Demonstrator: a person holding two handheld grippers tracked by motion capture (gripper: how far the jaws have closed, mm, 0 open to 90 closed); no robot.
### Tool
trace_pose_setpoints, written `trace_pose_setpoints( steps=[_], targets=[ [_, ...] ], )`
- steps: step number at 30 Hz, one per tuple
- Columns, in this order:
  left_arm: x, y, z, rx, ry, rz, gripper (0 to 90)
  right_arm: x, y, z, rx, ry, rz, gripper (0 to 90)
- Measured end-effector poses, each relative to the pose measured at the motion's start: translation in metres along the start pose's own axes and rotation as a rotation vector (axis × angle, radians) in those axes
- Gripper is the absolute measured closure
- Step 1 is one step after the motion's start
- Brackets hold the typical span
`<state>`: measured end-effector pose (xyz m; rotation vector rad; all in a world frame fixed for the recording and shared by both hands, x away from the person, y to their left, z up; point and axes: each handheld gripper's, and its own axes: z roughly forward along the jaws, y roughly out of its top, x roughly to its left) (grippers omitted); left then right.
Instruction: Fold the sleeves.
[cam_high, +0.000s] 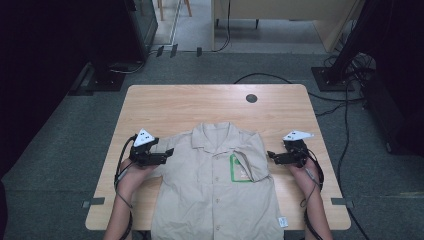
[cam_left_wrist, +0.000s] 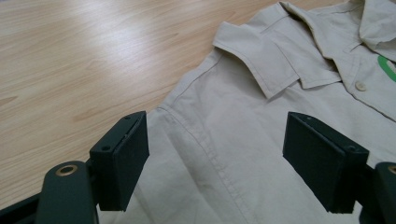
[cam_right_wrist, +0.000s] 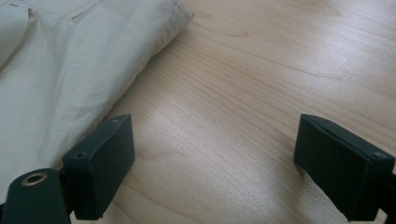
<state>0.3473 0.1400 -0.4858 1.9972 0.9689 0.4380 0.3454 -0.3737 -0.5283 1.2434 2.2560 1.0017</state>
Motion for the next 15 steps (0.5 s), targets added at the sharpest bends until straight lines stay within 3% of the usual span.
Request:
trace_pose_setpoints(
  steps=[15],
  targets=[
    [0.016,-0.007,-0.004,-0.003,0.036,-0.036,23.5,0.000,0.000,0.000,0.000,-0.001,0.002,11.9]
  ],
)
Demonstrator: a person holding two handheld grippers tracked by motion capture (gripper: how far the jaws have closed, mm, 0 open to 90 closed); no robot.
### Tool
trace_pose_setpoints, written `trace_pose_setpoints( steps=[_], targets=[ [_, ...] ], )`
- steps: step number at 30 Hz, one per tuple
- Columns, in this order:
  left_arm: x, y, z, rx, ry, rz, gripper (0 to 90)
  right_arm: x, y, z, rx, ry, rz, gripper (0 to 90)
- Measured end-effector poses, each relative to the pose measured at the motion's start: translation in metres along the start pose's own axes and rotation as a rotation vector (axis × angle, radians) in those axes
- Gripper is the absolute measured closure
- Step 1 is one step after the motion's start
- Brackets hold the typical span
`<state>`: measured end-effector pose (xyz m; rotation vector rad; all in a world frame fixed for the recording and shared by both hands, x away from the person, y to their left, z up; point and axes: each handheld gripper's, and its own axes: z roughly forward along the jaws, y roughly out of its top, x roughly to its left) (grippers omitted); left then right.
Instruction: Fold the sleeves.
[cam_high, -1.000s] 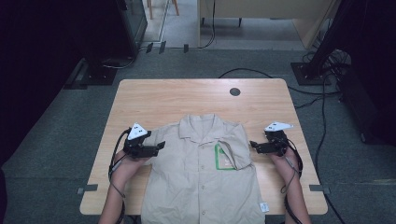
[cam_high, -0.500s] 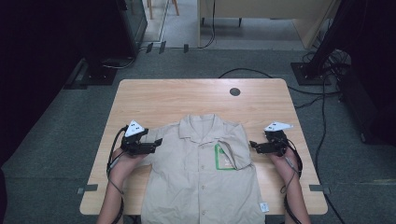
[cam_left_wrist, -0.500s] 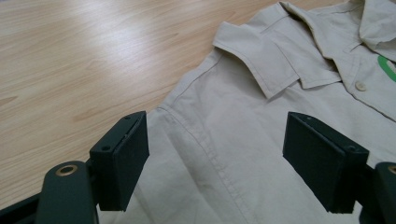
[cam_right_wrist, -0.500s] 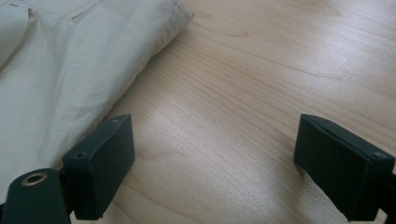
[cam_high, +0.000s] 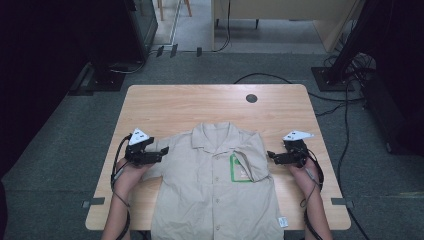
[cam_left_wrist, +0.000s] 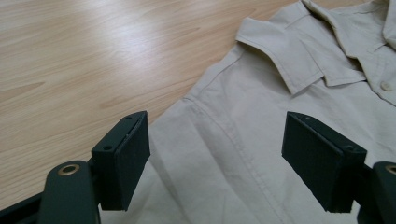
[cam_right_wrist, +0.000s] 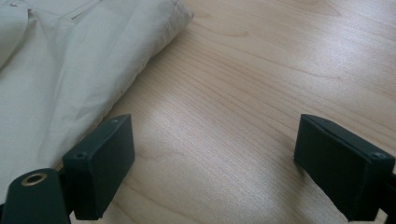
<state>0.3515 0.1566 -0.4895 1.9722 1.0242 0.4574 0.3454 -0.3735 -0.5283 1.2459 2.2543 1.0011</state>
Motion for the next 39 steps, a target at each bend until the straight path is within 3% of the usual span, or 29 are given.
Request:
trace_pose_setpoints(
  steps=[8,12,20,25,35,39],
  targets=[
    [0.004,-0.003,0.000,0.008,0.031,0.011,23.5,0.000,0.000,0.000,0.000,-0.001,0.001,11.9],
    [0.007,-0.005,-0.001,0.004,0.012,-0.018,23.4,0.000,0.000,0.000,0.000,-0.001,0.001,11.9],
    [0.012,-0.008,-0.003,-0.004,0.034,-0.018,23.4,0.000,0.000,0.000,0.000,-0.002,0.001,11.9],
    [0.016,-0.010,-0.004,-0.016,0.030,-0.043,23.4,0.000,0.000,0.000,0.000,-0.002,0.002,11.9],
    [0.021,-0.013,-0.008,-0.032,0.076,-0.048,23.5,0.000,0.000,0.000,-0.001,-0.003,0.001,11.9],
    [0.023,-0.014,-0.007,-0.009,0.085,-0.045,23.4,0.000,0.000,0.000,-0.001,-0.003,0.001,11.9]
  ],
)
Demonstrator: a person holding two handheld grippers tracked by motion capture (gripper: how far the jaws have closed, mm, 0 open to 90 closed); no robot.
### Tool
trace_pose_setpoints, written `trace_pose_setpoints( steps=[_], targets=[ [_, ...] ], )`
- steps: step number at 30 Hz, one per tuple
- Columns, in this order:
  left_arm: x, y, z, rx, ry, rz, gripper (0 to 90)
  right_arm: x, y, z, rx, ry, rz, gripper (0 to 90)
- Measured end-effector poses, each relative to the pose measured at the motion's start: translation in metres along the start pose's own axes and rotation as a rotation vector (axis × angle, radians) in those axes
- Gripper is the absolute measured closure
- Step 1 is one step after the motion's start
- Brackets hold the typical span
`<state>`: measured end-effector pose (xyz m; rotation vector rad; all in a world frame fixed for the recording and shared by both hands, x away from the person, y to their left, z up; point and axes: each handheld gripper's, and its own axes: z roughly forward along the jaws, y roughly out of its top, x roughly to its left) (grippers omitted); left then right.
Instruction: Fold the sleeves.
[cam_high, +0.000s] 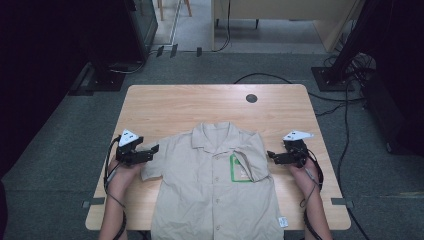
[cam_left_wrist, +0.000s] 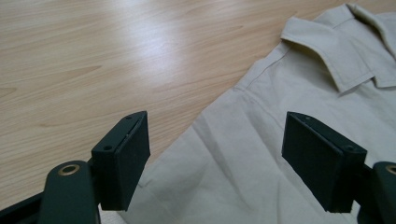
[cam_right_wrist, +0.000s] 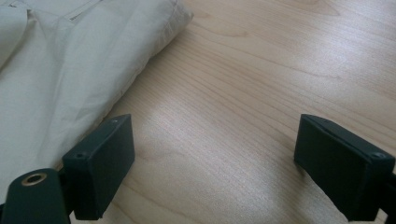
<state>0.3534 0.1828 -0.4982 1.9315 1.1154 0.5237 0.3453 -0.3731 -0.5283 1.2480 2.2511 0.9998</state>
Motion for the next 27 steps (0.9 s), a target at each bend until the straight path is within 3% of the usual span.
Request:
trace_pose_setpoints(
  steps=[5,10,20,24,27],
  targets=[
    [0.006,-0.002,0.001,0.001,-0.004,-0.036,23.5,0.000,0.000,0.000,-0.001,0.000,0.000,11.9],
    [0.010,-0.004,0.000,0.023,0.033,-0.005,23.5,0.000,0.000,0.000,-0.001,-0.001,0.001,11.9],
    [0.015,-0.011,0.000,0.034,0.049,-0.013,23.5,0.000,0.000,0.000,-0.001,-0.001,0.001,11.9],
    [0.016,-0.014,0.002,0.060,0.063,0.018,27.5,0.000,0.000,0.000,-0.001,-0.002,0.001,11.9],
    [0.017,-0.016,0.002,0.067,0.057,0.013,27.5,0.000,0.000,0.000,-0.001,-0.002,0.001,11.9]
  ],
)
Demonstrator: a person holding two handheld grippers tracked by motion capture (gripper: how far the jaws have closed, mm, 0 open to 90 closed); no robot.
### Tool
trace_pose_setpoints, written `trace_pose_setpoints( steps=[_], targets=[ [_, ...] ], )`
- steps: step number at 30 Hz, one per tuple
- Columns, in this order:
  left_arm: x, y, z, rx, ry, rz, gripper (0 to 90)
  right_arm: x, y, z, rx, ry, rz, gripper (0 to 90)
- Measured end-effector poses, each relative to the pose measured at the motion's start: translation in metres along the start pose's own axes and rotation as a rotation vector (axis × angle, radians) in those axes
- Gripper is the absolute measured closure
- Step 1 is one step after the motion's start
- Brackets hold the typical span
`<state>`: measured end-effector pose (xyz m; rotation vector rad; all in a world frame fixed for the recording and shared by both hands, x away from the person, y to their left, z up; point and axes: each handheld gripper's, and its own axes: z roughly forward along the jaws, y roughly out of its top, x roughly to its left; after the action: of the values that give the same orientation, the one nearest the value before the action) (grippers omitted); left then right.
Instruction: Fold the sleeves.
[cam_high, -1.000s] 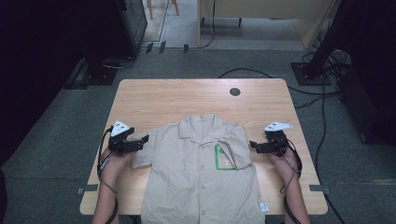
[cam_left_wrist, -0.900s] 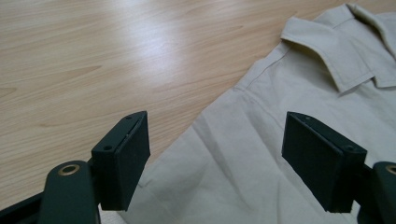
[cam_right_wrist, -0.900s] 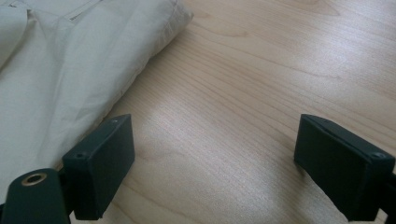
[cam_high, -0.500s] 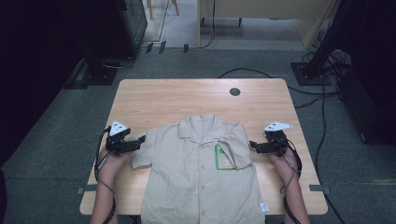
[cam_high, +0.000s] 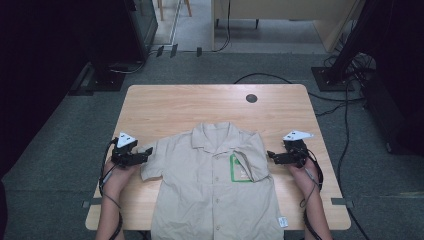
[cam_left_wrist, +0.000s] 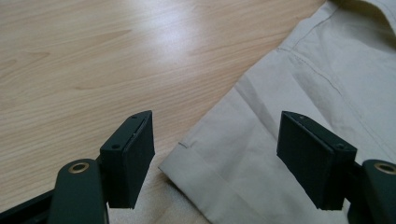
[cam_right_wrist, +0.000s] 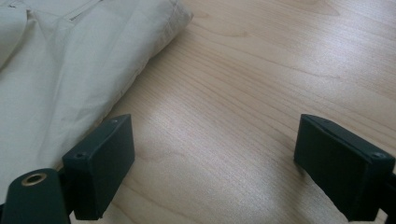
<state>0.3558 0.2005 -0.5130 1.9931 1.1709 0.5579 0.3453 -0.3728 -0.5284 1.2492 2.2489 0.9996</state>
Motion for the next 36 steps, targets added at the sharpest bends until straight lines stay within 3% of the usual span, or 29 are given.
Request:
trace_pose_setpoints(
  steps=[6,9,22,36],
  targets=[
    [0.005,-0.001,-0.002,-0.017,-0.017,-0.038,33.4,0.000,0.000,0.000,0.000,0.000,0.000,11.9],
    [0.005,-0.002,-0.002,-0.014,-0.002,-0.048,37.8,0.000,0.000,0.000,0.001,0.000,0.001,11.9],
    [0.008,-0.008,0.003,0.027,0.011,-0.027,44.2,0.001,0.000,0.000,0.001,0.000,0.002,11.9],
    [0.015,-0.011,0.002,0.015,0.006,-0.055,58.5,0.001,0.000,0.000,0.001,0.000,0.002,11.9]
  ],
)
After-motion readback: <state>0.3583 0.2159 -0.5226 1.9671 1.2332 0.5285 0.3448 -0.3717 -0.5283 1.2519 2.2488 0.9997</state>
